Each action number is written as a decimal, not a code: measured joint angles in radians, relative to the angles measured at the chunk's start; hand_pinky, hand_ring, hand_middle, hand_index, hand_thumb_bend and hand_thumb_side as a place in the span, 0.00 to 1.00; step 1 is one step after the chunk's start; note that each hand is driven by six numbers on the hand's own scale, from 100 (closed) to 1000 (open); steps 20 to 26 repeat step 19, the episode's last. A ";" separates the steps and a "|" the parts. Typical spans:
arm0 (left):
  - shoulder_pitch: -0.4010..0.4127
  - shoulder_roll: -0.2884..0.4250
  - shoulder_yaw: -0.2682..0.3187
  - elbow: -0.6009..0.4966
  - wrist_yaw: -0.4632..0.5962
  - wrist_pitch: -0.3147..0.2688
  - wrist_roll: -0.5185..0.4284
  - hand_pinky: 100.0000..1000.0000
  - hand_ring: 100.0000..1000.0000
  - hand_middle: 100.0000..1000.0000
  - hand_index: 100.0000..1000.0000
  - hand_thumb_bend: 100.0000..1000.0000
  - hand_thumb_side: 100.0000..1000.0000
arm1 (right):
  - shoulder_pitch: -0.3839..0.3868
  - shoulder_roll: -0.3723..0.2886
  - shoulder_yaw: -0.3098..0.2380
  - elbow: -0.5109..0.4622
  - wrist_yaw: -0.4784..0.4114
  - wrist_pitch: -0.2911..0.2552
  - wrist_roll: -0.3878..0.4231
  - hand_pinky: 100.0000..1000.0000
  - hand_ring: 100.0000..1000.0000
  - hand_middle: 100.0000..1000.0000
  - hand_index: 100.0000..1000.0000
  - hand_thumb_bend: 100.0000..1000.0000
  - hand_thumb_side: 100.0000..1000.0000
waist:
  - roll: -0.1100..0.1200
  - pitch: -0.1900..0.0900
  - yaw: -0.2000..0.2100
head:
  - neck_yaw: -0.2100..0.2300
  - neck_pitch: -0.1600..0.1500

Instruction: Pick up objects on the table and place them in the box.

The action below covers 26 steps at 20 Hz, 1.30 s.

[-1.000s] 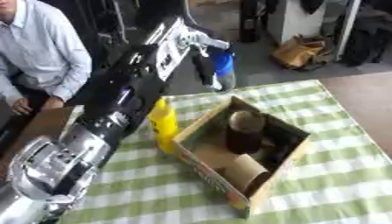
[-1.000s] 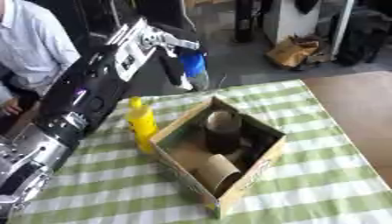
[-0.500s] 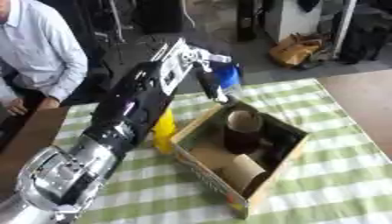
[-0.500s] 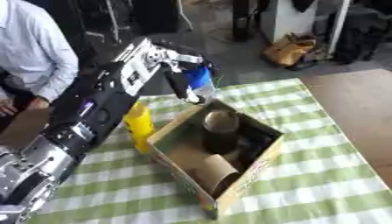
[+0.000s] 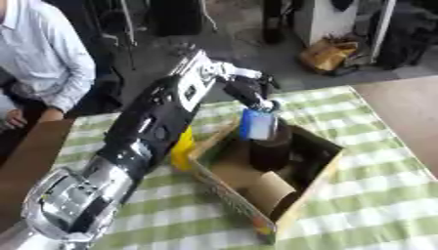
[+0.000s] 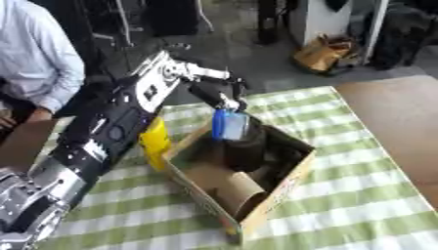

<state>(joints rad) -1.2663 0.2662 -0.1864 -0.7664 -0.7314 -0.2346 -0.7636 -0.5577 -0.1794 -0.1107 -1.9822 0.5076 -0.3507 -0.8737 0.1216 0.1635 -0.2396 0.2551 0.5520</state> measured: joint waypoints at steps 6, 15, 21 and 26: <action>0.000 0.000 0.001 0.000 -0.020 0.000 0.000 1.00 1.00 1.00 1.00 0.07 1.00 | -0.002 0.000 0.000 0.000 -0.002 -0.001 0.001 0.82 0.79 0.59 0.48 0.00 1.00 | 0.000 0.001 0.000 | 0.000 0.000; 0.000 0.001 0.019 -0.019 0.006 -0.002 0.016 1.00 1.00 1.00 1.00 0.00 1.00 | -0.001 0.000 0.000 0.000 -0.004 -0.001 0.001 0.82 0.79 0.59 0.48 0.00 1.00 | -0.006 0.001 -0.005 | 0.001 0.000; 0.000 0.034 0.038 -0.113 0.105 -0.025 0.089 1.00 1.00 1.00 1.00 0.00 0.96 | 0.005 -0.001 -0.004 0.000 -0.004 0.002 -0.002 0.82 0.79 0.59 0.48 0.00 1.00 | -0.014 -0.005 0.021 | 0.003 0.012; 0.000 0.034 0.038 -0.113 0.105 -0.025 0.089 1.00 1.00 1.00 1.00 0.00 0.96 | 0.005 -0.001 -0.004 0.000 -0.004 0.002 -0.002 0.82 0.79 0.59 0.48 0.00 1.00 | -0.014 -0.005 0.021 | 0.003 0.012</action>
